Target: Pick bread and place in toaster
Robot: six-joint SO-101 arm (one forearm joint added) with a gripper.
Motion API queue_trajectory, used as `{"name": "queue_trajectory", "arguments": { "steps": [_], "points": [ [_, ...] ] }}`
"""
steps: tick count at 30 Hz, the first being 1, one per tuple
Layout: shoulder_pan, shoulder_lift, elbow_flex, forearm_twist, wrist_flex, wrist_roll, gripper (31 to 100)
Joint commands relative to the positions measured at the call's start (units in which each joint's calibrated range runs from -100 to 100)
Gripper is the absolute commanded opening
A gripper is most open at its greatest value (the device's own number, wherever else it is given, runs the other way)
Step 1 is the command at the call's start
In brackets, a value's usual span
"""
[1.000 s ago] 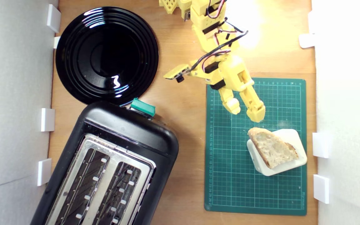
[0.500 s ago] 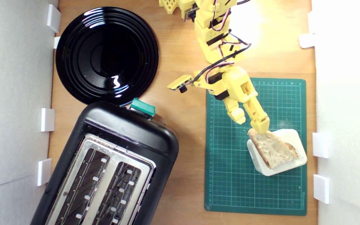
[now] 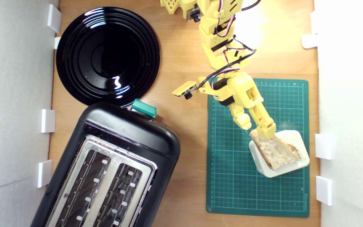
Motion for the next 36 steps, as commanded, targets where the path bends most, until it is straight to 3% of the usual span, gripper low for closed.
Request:
{"name": "queue_trajectory", "arguments": {
  "steps": [1,36],
  "points": [
    [-0.7,-0.5,-2.7,0.1,-1.8,0.3,94.6],
    [-3.0,6.9,-12.8,-0.7,-1.6,2.6,94.1]
  ]
}}
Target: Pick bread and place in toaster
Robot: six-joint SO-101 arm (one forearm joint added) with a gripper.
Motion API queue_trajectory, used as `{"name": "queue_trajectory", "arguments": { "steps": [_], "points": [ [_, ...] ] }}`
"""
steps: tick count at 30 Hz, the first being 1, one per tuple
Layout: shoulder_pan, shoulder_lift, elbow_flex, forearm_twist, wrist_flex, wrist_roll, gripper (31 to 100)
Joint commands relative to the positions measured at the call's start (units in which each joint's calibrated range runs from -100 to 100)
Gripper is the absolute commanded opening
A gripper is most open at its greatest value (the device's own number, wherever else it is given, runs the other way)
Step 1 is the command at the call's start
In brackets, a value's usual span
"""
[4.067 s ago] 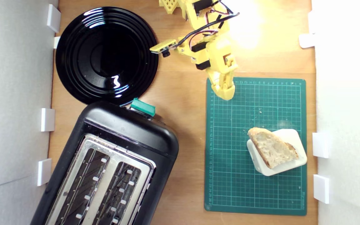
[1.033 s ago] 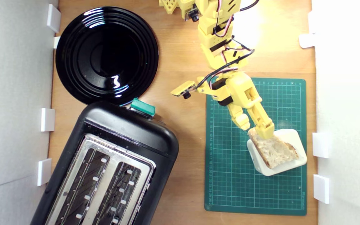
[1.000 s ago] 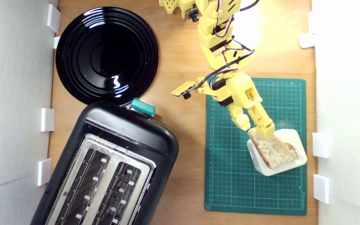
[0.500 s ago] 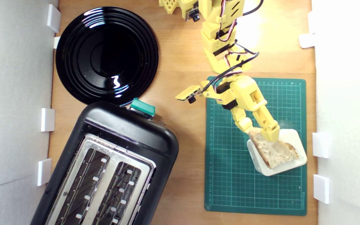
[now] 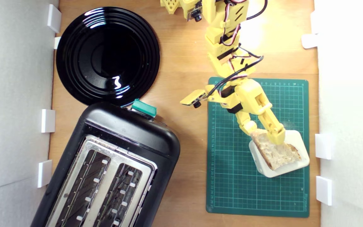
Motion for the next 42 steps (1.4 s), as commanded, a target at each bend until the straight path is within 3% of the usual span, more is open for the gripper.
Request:
{"name": "queue_trajectory", "arguments": {
  "steps": [1,9,14,20,28,33,42],
  "points": [
    [-0.9,-0.6,-2.6,-0.3,-1.6,0.4,94.0],
    [-0.9,-0.5,-3.4,-0.3,-1.4,0.4,93.3],
    [-0.9,-0.5,-3.4,0.1,-1.4,0.5,86.3],
    [-0.9,-0.5,-3.3,-0.3,-1.4,0.5,85.5],
    [-0.6,-0.6,-3.3,-0.4,-1.4,0.3,66.6],
    [-0.6,-0.6,-3.2,-0.4,-1.4,0.1,59.5],
    [-0.4,-0.9,-3.0,-0.4,-1.4,0.0,56.3]
  ]
}}
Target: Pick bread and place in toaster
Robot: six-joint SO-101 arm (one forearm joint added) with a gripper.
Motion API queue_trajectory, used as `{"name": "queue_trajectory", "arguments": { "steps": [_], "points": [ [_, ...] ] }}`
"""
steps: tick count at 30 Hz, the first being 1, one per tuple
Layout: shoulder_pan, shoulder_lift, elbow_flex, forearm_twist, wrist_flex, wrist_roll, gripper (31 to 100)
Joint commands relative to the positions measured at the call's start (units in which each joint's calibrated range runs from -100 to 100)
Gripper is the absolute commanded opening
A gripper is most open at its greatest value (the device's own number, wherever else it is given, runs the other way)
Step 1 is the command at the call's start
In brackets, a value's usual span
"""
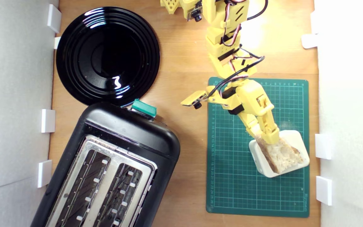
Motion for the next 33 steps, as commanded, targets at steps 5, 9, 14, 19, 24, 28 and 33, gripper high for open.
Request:
{"name": "queue_trajectory", "arguments": {
  "steps": [5,9,14,19,24,28,33],
  "points": [
    [-0.2,-3.7,-1.7,-0.2,-1.4,0.1,56.3],
    [1.1,-11.8,-1.8,-0.3,5.7,0.1,56.3],
    [1.4,-27.2,-1.8,0.7,20.1,0.1,56.3],
    [1.6,-35.5,-1.9,1.7,29.1,0.6,56.3],
    [3.2,-44.5,-2.2,4.3,38.7,2.1,56.3],
    [3.7,-52.3,-2.2,4.3,45.7,4.7,56.3],
    [3.8,-59.6,-5.0,3.9,54.5,7.5,56.3]
  ]
}}
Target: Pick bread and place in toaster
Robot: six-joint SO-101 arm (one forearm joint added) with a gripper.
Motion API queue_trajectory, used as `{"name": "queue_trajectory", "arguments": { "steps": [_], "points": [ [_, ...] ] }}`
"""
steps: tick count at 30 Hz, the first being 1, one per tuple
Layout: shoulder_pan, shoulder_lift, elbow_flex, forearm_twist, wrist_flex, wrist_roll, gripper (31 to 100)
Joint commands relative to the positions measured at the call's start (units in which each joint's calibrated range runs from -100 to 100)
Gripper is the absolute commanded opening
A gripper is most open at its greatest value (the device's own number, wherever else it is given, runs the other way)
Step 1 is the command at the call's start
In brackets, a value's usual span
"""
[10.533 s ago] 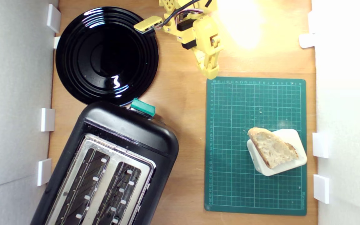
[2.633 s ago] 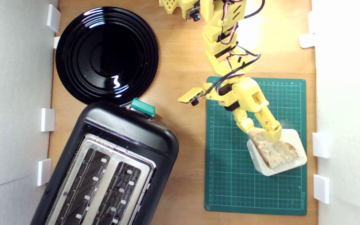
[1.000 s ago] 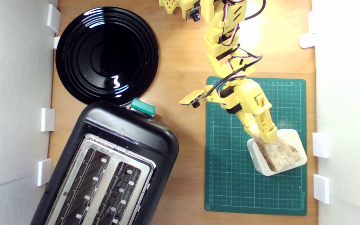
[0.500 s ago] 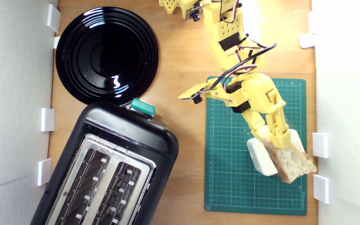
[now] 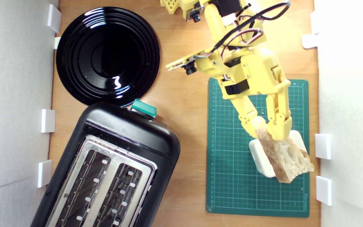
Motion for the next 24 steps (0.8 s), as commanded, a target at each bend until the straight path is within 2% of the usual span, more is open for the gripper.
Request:
{"name": "queue_trajectory", "arguments": {
  "steps": [1,10,13,16,24],
  "points": [
    [0.9,-6.9,-7.0,0.1,8.0,2.1,56.3],
    [2.1,-9.5,-24.9,2.7,30.2,5.2,56.3],
    [3.0,-9.6,-27.7,5.8,34.4,5.9,56.3],
    [3.4,-9.6,-30.4,10.3,38.9,6.3,56.3],
    [3.5,-9.6,-36.5,16.6,49.7,10.3,56.3]
  ]
}}
